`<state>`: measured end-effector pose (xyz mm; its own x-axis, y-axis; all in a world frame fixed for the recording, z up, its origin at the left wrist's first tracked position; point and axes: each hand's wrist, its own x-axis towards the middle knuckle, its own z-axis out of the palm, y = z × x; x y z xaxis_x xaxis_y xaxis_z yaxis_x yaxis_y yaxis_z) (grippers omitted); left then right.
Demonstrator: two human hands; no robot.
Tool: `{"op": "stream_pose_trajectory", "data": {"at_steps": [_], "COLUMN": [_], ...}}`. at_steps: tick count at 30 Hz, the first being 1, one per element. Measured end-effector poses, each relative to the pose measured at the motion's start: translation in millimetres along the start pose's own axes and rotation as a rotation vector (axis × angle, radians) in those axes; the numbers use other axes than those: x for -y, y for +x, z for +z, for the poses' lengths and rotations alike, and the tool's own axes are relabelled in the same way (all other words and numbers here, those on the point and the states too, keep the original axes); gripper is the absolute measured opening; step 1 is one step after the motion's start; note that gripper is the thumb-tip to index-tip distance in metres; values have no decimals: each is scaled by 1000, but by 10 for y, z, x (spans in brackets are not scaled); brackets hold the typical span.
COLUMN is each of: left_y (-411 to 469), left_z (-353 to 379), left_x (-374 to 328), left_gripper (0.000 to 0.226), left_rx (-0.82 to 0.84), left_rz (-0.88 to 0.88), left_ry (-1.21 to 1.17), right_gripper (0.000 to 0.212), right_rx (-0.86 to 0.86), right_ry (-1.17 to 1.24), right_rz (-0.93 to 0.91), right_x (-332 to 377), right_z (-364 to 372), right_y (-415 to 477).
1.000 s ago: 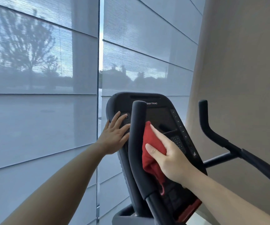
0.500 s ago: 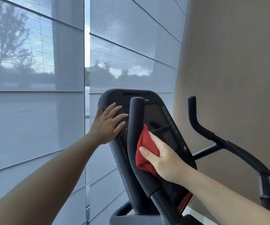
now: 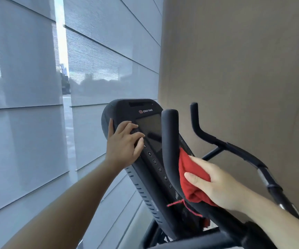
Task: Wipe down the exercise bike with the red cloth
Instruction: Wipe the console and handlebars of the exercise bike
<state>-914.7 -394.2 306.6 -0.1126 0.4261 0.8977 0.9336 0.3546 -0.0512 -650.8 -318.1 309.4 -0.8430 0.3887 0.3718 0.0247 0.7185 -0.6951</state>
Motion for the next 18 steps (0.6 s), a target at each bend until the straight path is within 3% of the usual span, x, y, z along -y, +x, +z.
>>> {"op": "stream_pose_trajectory", "data": {"at_steps": [4,7,10,13,15,18], "left_y": [-2,-13,-30,-34,-46,-55], "left_z": [32,49,39,4,-21,-45], "left_x": [54,76,106,122,114,101], "left_gripper": [31,28,30,36,38,40], "left_rx": [-23,-33,-11,35,62,79], "left_rz": [31,61,104,125,129,128], "left_ry": [-25,-42,-32,-28,-21,-15], "right_gripper": [33,35,48,65,72,74], "right_rx": [-47,-326,-541,-447,-472,-497], "right_ry": [-147,-59,-213,-428,-679,-761], "right_rz": [72,25,-30,17,54,106], "right_x": [175,386,557,573,492,410], "right_z": [-97,10,295,744,945,992], "right_y": [-185,-214,-146,-9,74,39]}}
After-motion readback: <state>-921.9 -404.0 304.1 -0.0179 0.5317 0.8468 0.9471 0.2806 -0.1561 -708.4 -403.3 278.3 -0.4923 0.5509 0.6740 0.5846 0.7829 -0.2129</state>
